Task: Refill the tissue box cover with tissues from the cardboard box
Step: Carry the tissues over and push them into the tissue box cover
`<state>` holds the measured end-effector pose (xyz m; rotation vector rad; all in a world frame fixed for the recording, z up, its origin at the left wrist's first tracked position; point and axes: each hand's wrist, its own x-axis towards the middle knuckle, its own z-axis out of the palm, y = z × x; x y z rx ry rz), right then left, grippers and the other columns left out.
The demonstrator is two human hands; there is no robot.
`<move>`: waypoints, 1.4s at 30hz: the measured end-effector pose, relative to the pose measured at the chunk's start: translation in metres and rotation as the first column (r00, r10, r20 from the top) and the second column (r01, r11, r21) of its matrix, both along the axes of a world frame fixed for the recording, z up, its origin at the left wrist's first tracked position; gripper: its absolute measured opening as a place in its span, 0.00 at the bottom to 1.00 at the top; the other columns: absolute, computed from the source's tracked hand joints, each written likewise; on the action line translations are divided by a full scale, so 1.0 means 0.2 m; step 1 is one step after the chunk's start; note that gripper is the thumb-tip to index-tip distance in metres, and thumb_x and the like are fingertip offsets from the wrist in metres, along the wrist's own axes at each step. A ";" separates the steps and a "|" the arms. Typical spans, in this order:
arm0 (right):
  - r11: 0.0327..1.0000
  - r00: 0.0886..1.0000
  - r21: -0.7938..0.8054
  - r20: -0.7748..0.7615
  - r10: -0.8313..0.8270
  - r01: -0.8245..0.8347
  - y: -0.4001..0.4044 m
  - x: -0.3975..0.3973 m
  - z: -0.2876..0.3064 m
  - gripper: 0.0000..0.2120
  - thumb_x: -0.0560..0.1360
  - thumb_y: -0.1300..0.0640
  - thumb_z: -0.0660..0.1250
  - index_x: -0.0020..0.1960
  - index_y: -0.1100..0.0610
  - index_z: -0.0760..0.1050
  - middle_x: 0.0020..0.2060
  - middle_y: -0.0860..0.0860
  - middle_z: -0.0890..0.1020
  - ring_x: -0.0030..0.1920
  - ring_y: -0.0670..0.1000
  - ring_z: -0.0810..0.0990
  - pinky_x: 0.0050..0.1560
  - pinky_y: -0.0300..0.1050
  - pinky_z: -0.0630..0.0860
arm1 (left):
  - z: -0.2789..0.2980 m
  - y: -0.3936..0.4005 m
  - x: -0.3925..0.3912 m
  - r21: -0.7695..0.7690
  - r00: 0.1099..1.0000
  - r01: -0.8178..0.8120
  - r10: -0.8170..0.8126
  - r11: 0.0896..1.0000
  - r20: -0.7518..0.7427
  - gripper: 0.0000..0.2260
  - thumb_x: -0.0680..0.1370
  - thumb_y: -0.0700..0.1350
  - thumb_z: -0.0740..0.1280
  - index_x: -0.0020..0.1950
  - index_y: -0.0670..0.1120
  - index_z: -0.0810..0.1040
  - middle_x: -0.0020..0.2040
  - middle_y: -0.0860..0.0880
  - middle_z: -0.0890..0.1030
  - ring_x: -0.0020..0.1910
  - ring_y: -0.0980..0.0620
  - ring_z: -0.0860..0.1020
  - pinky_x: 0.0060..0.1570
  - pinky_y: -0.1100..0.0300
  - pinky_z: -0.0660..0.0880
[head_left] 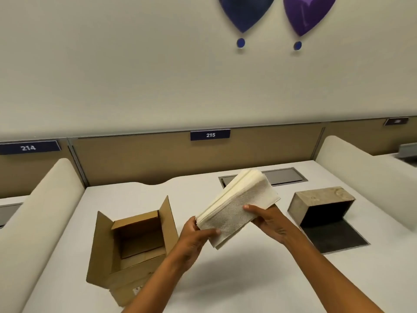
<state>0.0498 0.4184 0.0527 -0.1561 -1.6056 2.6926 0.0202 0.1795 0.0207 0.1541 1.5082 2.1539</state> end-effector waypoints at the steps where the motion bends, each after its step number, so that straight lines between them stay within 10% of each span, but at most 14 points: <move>1: 0.999 1.000 0.050 0.016 -0.017 0.016 0.08 0.05 -0.02 0.28 0.67 0.68 0.74 0.65 0.53 0.75 0.61 0.58 0.81 0.62 0.58 0.80 0.52 0.48 0.83 | -0.02 0.02 0.01 -0.044 1.000 0.017 -0.018 0.999 -0.016 0.31 0.62 0.34 0.77 0.64 0.41 0.73 0.59 0.40 0.81 0.56 0.45 0.80 0.54 0.55 0.80; 11: 0.678 0.991 0.726 0.128 0.025 -0.111 0.47 0.28 -0.24 0.45 0.61 0.59 0.84 0.71 0.47 0.65 0.64 0.45 0.78 0.65 0.46 0.76 0.59 0.42 0.79 | -0.24 0.20 0.04 -0.466 0.917 0.055 -0.229 0.883 -0.326 0.25 0.67 0.39 0.71 0.59 0.54 0.68 0.57 0.52 0.76 0.56 0.51 0.76 0.43 0.62 0.80; 18: 0.585 0.989 0.801 0.149 0.015 -0.129 0.57 0.25 -0.43 0.41 0.59 0.56 0.84 0.65 0.45 0.66 0.60 0.44 0.78 0.60 0.44 0.79 0.58 0.42 0.80 | -0.34 0.30 0.06 -0.579 0.871 -0.058 -0.242 0.814 -0.428 0.25 0.67 0.35 0.70 0.60 0.47 0.67 0.56 0.48 0.76 0.55 0.51 0.77 0.52 0.54 0.80; 28: 0.507 0.958 0.816 0.277 0.076 -0.277 0.67 0.26 -0.79 0.48 0.55 0.53 0.83 0.67 0.44 0.59 0.56 0.42 0.78 0.55 0.44 0.80 0.48 0.34 0.79 | -0.67 0.40 0.23 -0.694 0.924 -0.018 -0.253 0.719 -0.286 0.39 0.64 0.38 0.72 0.70 0.54 0.57 0.60 0.53 0.75 0.58 0.56 0.76 0.56 0.70 0.74; 34: 0.479 0.956 0.828 0.255 0.143 -0.292 0.74 0.18 -0.80 0.38 0.57 0.51 0.82 0.59 0.39 0.64 0.50 0.44 0.81 0.50 0.38 0.81 0.43 0.33 0.79 | -0.67 0.43 0.19 -0.750 0.929 -0.140 -0.177 0.646 -0.326 0.26 0.66 0.41 0.74 0.56 0.58 0.65 0.50 0.54 0.81 0.48 0.58 0.81 0.43 0.64 0.79; 42: 0.436 0.940 0.840 0.231 0.252 -0.323 0.82 0.12 -0.84 0.40 0.58 0.52 0.80 0.63 0.43 0.62 0.53 0.41 0.80 0.53 0.40 0.81 0.50 0.36 0.81 | -0.63 0.49 0.21 -0.764 0.932 -0.134 -0.181 0.631 -0.313 0.40 0.61 0.42 0.77 0.65 0.62 0.59 0.55 0.54 0.78 0.51 0.55 0.80 0.46 0.65 0.79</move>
